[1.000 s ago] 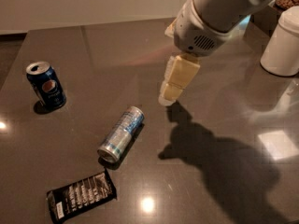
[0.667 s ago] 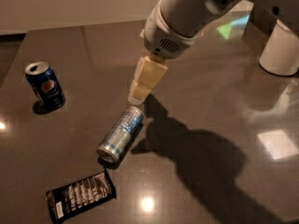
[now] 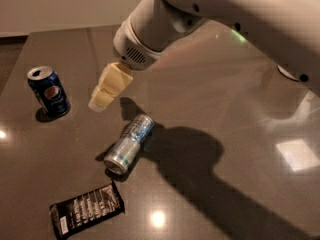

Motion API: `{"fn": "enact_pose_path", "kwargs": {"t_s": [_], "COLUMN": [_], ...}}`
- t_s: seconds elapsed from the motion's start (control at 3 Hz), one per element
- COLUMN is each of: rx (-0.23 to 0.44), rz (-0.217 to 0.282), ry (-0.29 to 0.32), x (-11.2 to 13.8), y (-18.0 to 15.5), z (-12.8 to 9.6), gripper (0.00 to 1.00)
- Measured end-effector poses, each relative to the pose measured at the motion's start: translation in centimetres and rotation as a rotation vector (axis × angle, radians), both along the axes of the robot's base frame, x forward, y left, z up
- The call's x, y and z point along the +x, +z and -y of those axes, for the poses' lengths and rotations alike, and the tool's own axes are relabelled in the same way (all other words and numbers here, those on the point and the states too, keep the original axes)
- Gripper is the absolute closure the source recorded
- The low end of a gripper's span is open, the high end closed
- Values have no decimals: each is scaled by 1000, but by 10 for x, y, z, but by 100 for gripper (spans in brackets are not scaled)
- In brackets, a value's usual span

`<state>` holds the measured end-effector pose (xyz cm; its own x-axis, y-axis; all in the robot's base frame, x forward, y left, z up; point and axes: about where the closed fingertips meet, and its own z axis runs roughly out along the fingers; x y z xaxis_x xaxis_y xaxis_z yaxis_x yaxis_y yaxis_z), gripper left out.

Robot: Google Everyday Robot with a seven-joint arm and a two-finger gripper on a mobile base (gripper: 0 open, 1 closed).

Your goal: Knock pepsi can over

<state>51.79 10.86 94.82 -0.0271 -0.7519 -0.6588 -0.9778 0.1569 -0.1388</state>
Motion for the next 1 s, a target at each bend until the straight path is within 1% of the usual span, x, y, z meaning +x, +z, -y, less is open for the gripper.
{"fn": "enact_pose_path", "kwargs": {"t_s": [0.33,0.67,1.0], "rx": [78,131,168], "rz": [-17,8,37], "ry": [-1,-5,-2], "x": [-6,-8,-6], "y": [-4,-10,-14], "z": [-40,-83,-120], "gripper": [0,0,0]}}
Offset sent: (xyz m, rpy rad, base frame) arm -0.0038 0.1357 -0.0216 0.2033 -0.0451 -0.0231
